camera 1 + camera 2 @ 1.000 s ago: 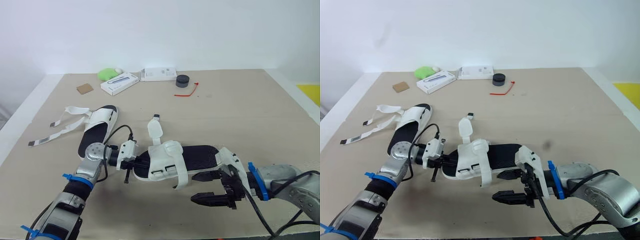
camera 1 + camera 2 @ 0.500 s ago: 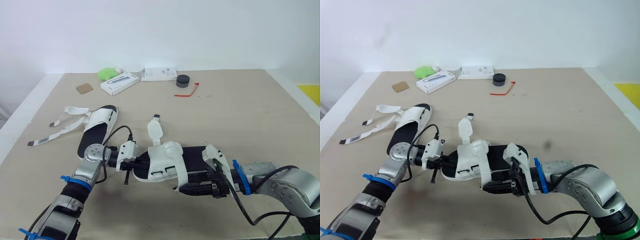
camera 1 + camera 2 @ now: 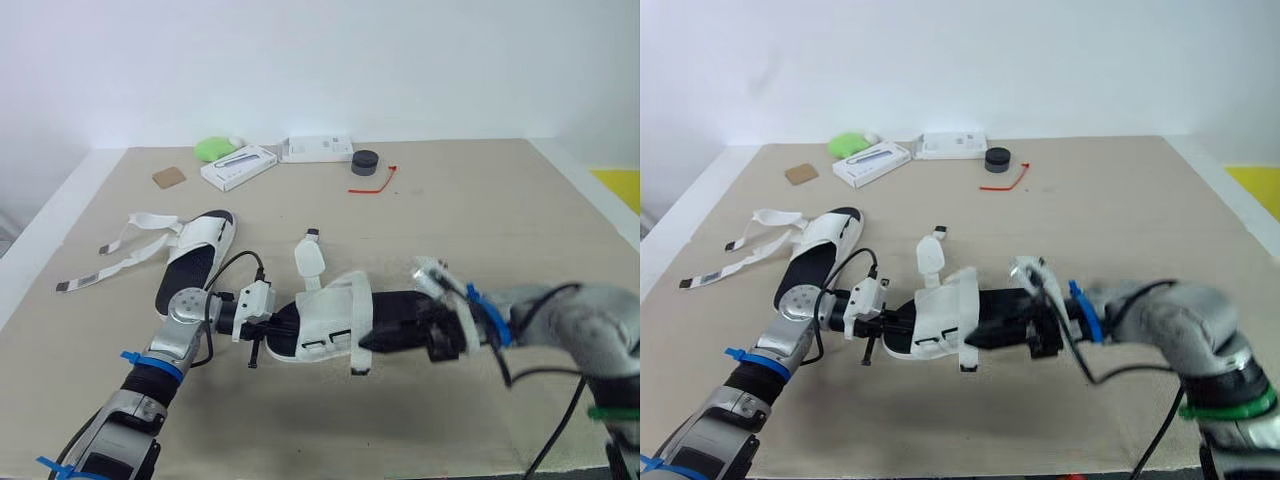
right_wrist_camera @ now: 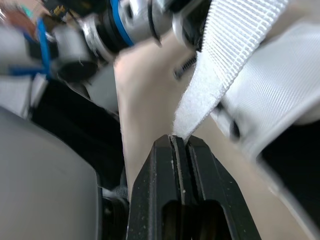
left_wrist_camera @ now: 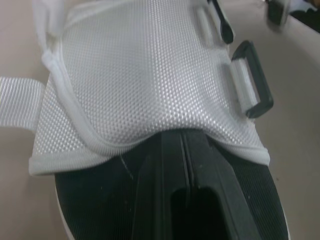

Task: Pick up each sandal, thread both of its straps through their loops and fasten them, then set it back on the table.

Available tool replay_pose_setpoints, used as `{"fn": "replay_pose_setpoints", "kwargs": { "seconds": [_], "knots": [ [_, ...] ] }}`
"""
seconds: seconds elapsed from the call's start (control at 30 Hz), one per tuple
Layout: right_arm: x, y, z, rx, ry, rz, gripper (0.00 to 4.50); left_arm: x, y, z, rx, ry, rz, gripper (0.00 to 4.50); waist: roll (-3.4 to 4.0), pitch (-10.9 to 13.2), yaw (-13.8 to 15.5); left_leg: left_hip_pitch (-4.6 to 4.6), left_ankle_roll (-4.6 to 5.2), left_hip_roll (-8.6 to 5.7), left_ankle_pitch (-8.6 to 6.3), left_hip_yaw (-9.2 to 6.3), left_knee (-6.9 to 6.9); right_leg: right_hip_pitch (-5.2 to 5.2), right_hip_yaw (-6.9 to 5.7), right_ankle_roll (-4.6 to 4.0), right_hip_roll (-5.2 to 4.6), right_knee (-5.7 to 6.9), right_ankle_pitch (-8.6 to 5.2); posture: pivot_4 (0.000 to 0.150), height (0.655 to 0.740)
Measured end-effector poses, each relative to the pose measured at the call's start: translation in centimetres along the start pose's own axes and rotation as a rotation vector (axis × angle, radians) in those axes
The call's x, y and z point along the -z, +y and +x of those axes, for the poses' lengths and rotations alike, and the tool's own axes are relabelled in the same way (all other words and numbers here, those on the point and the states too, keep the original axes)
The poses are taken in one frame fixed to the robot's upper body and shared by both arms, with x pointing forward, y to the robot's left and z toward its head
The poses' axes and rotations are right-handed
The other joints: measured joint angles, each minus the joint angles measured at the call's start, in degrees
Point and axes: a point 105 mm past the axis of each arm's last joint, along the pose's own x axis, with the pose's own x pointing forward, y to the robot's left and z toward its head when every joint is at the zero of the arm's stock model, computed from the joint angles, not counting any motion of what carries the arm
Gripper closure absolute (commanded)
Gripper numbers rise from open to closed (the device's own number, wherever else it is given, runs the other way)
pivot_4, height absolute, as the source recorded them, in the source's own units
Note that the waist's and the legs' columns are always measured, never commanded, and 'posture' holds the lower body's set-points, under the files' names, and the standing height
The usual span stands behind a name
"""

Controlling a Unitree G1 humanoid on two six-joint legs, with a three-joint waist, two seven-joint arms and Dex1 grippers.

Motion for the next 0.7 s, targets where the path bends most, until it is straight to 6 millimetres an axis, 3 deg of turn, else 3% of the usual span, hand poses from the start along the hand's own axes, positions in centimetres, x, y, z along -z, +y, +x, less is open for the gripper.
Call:
{"fn": "replay_pose_setpoints", "kwargs": {
  "seconds": [0.2, 0.4, 0.7],
  "knots": [
    [-4.5, 0.5, -0.9, -0.053, 0.041, 0.11, 4.49, 0.0, -0.1, 0.1, -0.001, -0.004, 0.01, 4.5, 0.3, -0.11, 0.04, 0.0, 0.24, 0.04, -0.14, -0.08, -0.04, -0.02, -0.02, 0.01, 0.07, 0.01, 0.07, 0.15, 0.74],
    [-7.0, -0.9, 1.4, -0.053, 0.092, 0.197, 4.49, 0.1, -0.3, 0.1, -0.012, -0.007, 0.01, 4.5, 0.69, -0.32, -0.04, -0.01, 0.28, 0.02, -0.17, -0.08, -0.04, -0.04, -0.01, 0.02, 0.09, 0.02, 0.07, 0.15, 0.74],
    [-4.9, -3.7, 3.5, 0.08, 0.219, 0.267, 4.49, 0.3, -0.4, 0.2, -0.039, -0.013, 0.016, 4.5, 0.9, -0.46, 0.01, -0.04, 0.29, 0.01, -0.16, -0.24, -0.02, -0.03, -0.04, 0.05, 0.18, 0.06, 0.08, 0.15, 0.74]
  ]
}}
